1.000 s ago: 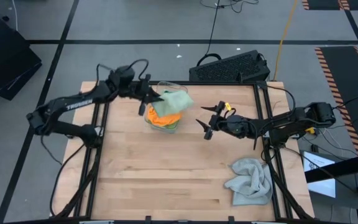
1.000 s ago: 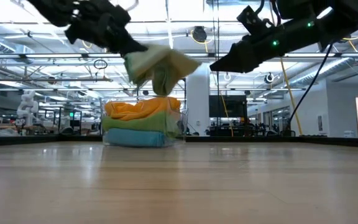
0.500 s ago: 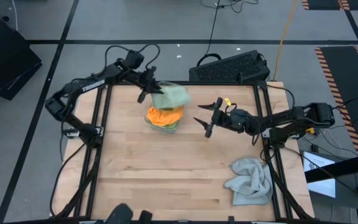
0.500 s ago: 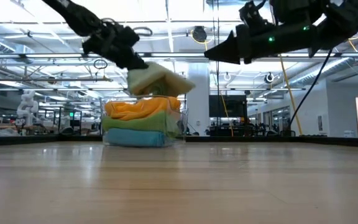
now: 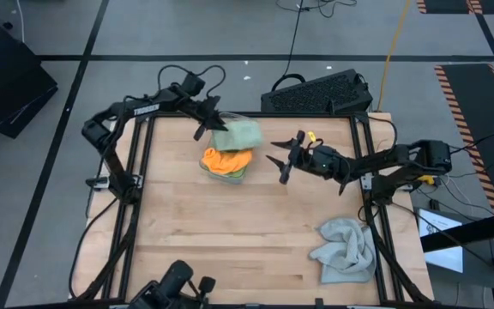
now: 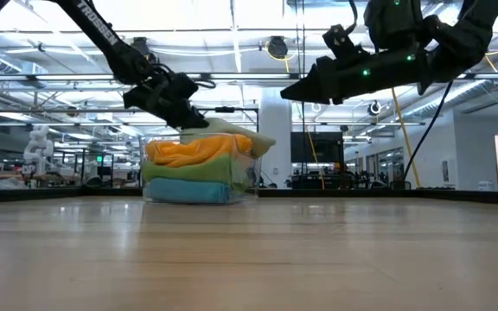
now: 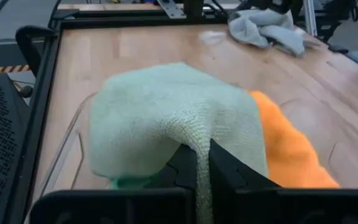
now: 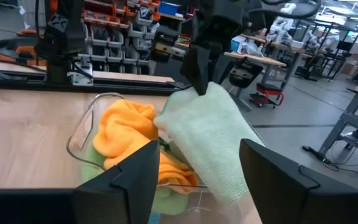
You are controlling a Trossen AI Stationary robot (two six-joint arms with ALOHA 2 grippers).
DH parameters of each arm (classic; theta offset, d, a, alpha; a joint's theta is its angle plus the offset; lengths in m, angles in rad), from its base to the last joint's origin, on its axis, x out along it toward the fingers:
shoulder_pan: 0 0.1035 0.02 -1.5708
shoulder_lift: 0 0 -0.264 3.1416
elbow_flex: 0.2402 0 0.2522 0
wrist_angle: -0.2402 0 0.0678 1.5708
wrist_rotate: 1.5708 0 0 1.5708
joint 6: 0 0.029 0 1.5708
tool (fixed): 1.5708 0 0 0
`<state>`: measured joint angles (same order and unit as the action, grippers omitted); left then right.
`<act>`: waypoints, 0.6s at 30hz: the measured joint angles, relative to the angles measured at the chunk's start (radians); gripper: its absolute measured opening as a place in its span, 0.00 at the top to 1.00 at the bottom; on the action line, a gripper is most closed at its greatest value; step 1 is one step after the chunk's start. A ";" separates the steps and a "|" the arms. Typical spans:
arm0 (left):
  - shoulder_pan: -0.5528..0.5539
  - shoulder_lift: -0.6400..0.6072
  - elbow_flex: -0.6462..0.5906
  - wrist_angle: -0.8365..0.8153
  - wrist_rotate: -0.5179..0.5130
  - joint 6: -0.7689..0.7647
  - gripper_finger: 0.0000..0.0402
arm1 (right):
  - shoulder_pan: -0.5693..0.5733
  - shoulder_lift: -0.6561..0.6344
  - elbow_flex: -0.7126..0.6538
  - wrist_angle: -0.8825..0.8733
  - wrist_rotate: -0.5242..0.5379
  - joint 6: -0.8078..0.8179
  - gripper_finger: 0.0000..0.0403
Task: Fold microfiber towels
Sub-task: Put the folded light green towel into the bin
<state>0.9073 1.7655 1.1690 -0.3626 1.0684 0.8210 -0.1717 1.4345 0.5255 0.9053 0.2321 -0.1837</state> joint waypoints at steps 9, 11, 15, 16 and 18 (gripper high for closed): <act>0.000 0.016 0.000 -0.006 -0.123 0.044 0.95 | -0.047 0.007 0.020 -0.012 -0.026 0.085 0.48; 0.000 0.016 0.000 0.002 -0.164 0.034 0.95 | -0.066 0.025 0.035 -0.019 -0.079 0.138 0.49; -0.012 0.016 0.000 0.001 -0.278 0.032 0.93 | -0.098 0.098 0.080 -0.031 -0.111 0.175 0.55; -0.017 0.016 0.000 0.001 -0.300 0.031 0.92 | -0.106 0.119 0.094 -0.040 -0.112 0.176 0.56; -0.027 0.016 0.000 0.001 -0.321 0.030 0.90 | -0.121 0.158 0.124 -0.059 -0.133 0.175 0.59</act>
<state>0.8804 1.7813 1.1690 -0.3616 0.7475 0.8513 -0.2926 1.5929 0.6495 0.8466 0.0987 -0.0088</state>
